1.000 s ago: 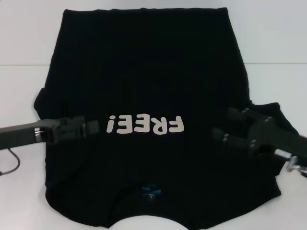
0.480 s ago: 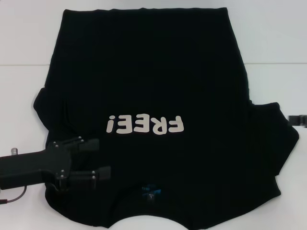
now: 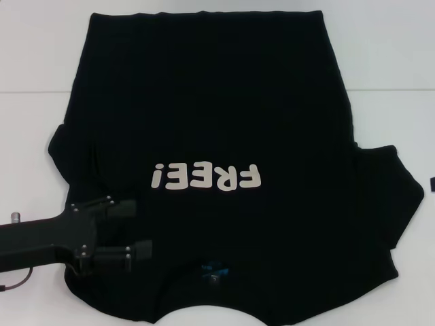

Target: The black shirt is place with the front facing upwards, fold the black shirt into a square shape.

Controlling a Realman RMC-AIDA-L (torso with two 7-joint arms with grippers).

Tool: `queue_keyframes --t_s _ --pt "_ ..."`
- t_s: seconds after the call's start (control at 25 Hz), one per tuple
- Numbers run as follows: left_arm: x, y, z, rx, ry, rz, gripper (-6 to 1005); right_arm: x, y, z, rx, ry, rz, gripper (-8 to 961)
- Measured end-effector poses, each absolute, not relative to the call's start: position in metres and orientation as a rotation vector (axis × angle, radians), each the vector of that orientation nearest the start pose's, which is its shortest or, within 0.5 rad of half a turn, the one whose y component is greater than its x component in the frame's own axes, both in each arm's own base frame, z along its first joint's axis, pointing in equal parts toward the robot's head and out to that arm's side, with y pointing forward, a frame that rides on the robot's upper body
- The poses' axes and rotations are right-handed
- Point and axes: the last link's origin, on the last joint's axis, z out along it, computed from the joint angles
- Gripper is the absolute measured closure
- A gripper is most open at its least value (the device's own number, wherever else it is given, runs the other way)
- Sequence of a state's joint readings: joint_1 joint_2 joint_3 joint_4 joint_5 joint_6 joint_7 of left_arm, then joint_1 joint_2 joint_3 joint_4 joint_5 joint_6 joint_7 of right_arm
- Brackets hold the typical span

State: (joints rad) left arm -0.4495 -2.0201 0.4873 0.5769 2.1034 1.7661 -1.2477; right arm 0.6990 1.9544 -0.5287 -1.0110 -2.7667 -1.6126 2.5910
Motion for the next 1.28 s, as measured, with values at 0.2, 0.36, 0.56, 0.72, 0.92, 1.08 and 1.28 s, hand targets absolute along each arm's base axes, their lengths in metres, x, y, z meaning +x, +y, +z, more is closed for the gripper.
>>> queue_keyframes --t_s 0.2,0.36,0.56,0.72,0.92,1.08,1.28 --pt "-0.301 0.283 0.025 -2.730 -0.635 -0.802 77 0.305 0.386 0.100 -1.968 1.750 -0.083 96" --pt "-0.300 0.283 0.024 -2.732 -0.636 -0.803 77 0.307 0.395 0.091 -1.964 1.718 -0.092 97" --pt "-0.299 0.284 0.023 -2.733 -0.633 -0.805 77 0.307 0.404 0.079 -1.967 1.689 -0.114 97" --pt "-0.299 0.284 0.022 -2.734 -0.634 -0.808 78 0.307 0.409 0.071 -1.974 1.662 -0.143 96" --pt "-0.299 0.284 0.022 -2.733 -0.637 -0.809 78 0.304 0.413 0.060 -1.985 1.640 -0.156 97" --pt "-0.299 0.284 0.022 -2.732 -0.640 -0.810 78 0.303 0.415 0.052 -1.995 1.621 -0.175 97" --pt "-0.299 0.284 0.022 -2.731 -0.642 -0.809 77 0.302 0.417 0.050 -1.999 1.609 -0.185 98"
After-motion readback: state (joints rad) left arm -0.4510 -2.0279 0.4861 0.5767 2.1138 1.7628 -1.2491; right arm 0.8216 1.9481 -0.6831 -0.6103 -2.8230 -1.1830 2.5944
